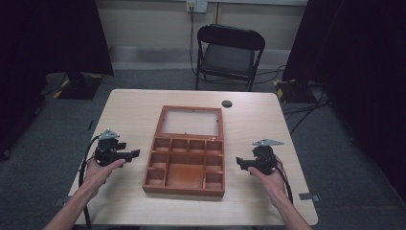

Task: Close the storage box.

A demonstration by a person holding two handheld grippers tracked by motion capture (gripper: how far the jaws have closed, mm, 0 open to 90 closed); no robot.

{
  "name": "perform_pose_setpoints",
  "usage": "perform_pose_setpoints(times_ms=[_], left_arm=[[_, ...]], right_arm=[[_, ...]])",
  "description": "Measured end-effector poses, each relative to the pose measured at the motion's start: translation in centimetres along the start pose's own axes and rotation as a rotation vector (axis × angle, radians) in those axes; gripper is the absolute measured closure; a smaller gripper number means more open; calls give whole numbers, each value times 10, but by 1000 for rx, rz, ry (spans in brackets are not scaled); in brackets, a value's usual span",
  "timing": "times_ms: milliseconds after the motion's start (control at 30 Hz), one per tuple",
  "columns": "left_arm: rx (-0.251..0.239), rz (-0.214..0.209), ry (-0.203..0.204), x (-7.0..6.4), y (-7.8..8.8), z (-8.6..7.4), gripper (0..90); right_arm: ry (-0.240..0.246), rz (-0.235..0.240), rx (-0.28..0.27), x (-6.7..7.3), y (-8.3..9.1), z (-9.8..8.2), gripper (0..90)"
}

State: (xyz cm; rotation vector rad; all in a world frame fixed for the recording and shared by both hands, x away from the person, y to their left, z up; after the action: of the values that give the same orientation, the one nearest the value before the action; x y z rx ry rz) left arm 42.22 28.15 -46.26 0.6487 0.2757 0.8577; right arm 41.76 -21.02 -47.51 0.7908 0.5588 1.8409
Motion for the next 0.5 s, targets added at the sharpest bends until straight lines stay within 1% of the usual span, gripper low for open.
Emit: perform_pose_setpoints(times_ms=[67, 100, 167, 200, 233, 267, 300, 333, 367, 433, 467, 500], left_arm=[[-12, -4, -8, -2, -2, 5, 263], [-13, -14, -9, -3, -4, 5, 259], [10, -37, -20, -6, -7, 6, 242], [10, -40, -16, -7, -8, 8, 242], [10, -40, -16, -7, -8, 8, 242], [10, -41, -19, -6, -7, 9, 242], [8, -52, -9, -6, -8, 11, 242], [-6, -44, -1, -3, -8, 17, 242], [-6, -44, -1, -3, -8, 17, 242], [-33, -29, 8, -1, -11, 21, 243], [-21, -32, 8, 0, -13, 23, 243], [-3, -41, 8, 1, -15, 24, 243]], right_arm=[[-6, 5, -30, 1, 3, 3, 170], [-17, 11, -45, 1, 5, 7, 170], [-24, 22, -60, 1, 6, 12, 170], [-30, 38, -73, 1, 6, 17, 188], [-30, 38, -73, 1, 6, 17, 188], [-50, 56, -66, 3, 5, 21, 203], [-50, 56, -66, 3, 5, 21, 203], [-46, 55, -60, 5, 1, 26, 202], [-46, 55, -60, 5, 1, 26, 202], [-45, 64, -68, 9, -3, 31, 210], [-37, 64, -63, 13, -8, 36, 208], [-37, 64, -63, 13, -8, 36, 208]])
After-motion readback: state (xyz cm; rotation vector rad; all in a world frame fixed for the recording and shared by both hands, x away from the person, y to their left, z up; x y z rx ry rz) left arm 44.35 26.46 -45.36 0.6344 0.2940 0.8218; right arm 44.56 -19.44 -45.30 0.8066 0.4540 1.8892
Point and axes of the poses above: each handheld gripper's, and its own axes: y roughly backward along the jaws, z roughly out of its top, x roughly to its left, the point moved 2 cm from there along -y, roughly forward along the jaws, and after that the axes turned 14 degrees about -y, right-handed, at the moved point
